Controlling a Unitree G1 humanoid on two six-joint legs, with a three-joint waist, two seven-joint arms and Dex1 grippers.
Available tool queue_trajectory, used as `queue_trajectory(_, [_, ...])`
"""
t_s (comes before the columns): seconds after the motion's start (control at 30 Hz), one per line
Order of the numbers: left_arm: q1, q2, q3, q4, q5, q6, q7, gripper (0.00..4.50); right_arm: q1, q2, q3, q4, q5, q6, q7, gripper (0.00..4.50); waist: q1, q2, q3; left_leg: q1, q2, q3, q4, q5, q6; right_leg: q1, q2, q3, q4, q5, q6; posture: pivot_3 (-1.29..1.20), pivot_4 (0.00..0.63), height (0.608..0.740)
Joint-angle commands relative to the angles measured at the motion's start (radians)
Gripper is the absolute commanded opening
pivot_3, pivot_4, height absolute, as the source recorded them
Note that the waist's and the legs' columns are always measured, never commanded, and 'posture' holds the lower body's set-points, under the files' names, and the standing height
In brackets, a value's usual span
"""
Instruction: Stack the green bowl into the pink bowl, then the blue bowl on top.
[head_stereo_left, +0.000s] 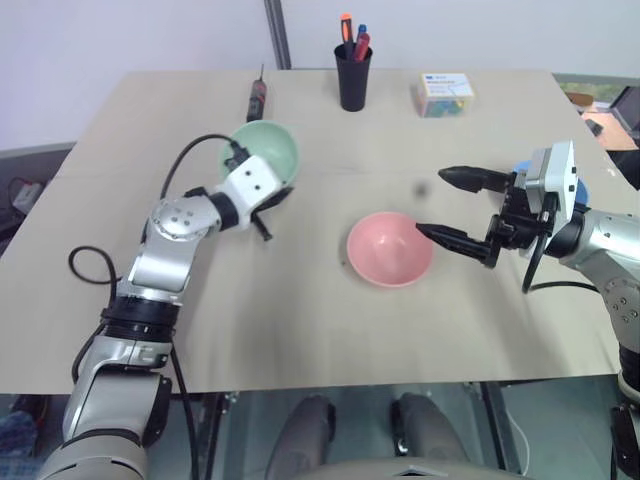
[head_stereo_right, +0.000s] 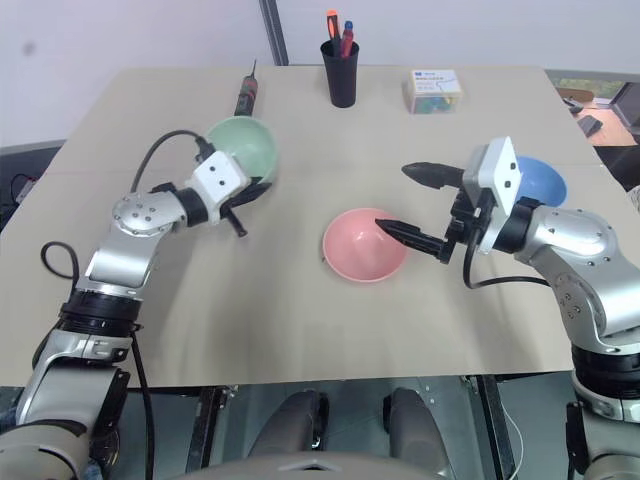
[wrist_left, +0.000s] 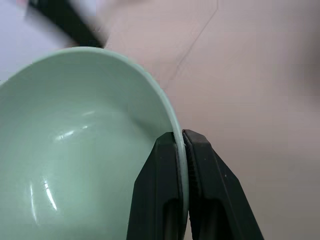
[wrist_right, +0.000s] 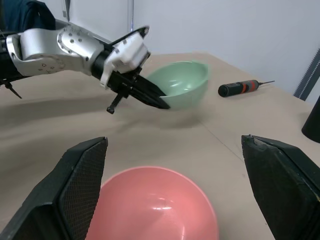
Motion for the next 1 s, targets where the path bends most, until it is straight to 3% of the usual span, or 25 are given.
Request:
queue_trajectory(0.03, [-0.042,0.007,-0.042,-0.144,-0.110,-0.087,-0.199,0.02,-0.016,-0.015,-0.004,-0.016,0.000,-0.027,0.001,4.50,-0.004,0.000,0.000,0.000,0.000,0.001,0.000,0.000,0.000,0.000,0.000,0.000,0.000,0.000,0.000,0.00,0.150,0.740])
queue_trajectory(0.33, [-0.089,-0.048,-0.166,-0.222,-0.246,-0.180,-0.511,0.02,-0.018,-0.009,0.009,-0.011,-0.008,-0.040,-0.008,4.50,-0.003,0.000,0.000,0.003,0.000,0.001,0.001,0.000,0.000,0.003,0.001,0.000,0.000,0.000,0.000,0.00,0.150,0.740])
queue_trajectory(0.57, [-0.108,-0.095,-0.177,-0.207,-0.273,-0.200,-0.578,0.02,0.009,-0.025,-0.013,-0.038,-0.005,-0.035,-0.024,4.50,-0.002,0.000,0.000,0.003,0.000,-0.001,0.002,0.000,0.000,0.005,0.002,-0.001,0.000,0.000,0.000,0.00,0.150,0.740])
queue_trajectory(0.73, [-0.120,-0.150,-0.149,-0.171,-0.281,-0.251,-0.551,1.67,0.025,-0.036,-0.029,-0.057,0.004,-0.028,-0.041,4.50,0.000,0.000,0.000,0.003,0.000,-0.003,0.003,0.000,0.000,0.006,0.002,-0.002,-0.001,0.000,0.000,0.00,0.150,0.740])
queue_trajectory(0.77, [-0.124,-0.160,-0.146,-0.162,-0.278,-0.266,-0.548,1.78,0.028,-0.039,-0.030,-0.059,0.006,-0.028,-0.043,4.50,0.000,0.000,0.000,0.003,0.000,-0.003,0.003,0.000,0.000,0.006,0.002,-0.002,0.000,0.000,0.000,0.00,0.150,0.740])
queue_trajectory(0.8, [-0.127,-0.167,-0.143,-0.156,-0.276,-0.276,-0.546,2.39,0.029,-0.040,-0.031,-0.059,0.007,-0.029,-0.045,4.50,0.000,0.000,0.000,0.003,0.000,-0.003,0.003,0.000,0.000,0.006,0.002,-0.003,0.000,0.000,0.000,0.00,0.150,0.740])
queue_trajectory(0.83, [-0.131,-0.172,-0.142,-0.149,-0.275,-0.283,-0.544,2.50,0.030,-0.042,-0.031,-0.059,0.008,-0.029,-0.046,4.50,0.000,0.000,0.000,0.003,0.000,-0.003,0.003,0.000,0.000,0.006,0.002,-0.003,0.000,0.000,0.000,0.00,0.150,0.740])
queue_trajectory(0.87, [-0.133,-0.175,-0.141,-0.145,-0.274,-0.288,-0.543,3.11,0.030,-0.043,-0.031,-0.060,0.009,-0.030,-0.048,4.50,-0.002,0.000,0.000,0.003,-0.001,-0.003,0.003,0.000,0.000,0.006,0.002,-0.003,0.000,0.000,0.000,0.00,0.150,0.740])
queue_trajectory(0.9, [-0.137,-0.188,-0.131,-0.137,-0.278,-0.289,-0.523,3.29,0.031,-0.044,-0.030,-0.059,0.009,-0.030,-0.048,4.50,-0.003,0.000,0.000,0.003,-0.001,-0.003,0.003,0.000,0.000,0.006,0.002,-0.002,0.000,0.000,0.000,0.00,0.150,0.740])
queue_trajectory(0.93, [-0.140,-0.199,-0.118,-0.134,-0.291,-0.271,-0.503,3.77,0.032,-0.045,-0.030,-0.060,0.010,-0.030,-0.049,4.50,-0.002,0.000,0.000,0.004,-0.001,-0.002,0.003,0.000,0.000,0.006,0.002,-0.002,0.000,0.000,0.000,0.00,0.150,0.740])
queue_trajectory(1.0, [-0.138,-0.211,-0.094,-0.133,-0.313,-0.231,-0.464,3.77,0.035,-0.047,-0.031,-0.060,0.010,-0.030,-0.049,4.50,-0.002,0.000,0.000,0.004,-0.001,-0.003,0.003,0.000,0.000,0.007,0.002,-0.002,0.000,0.000,0.000,0.00,0.150,0.740])
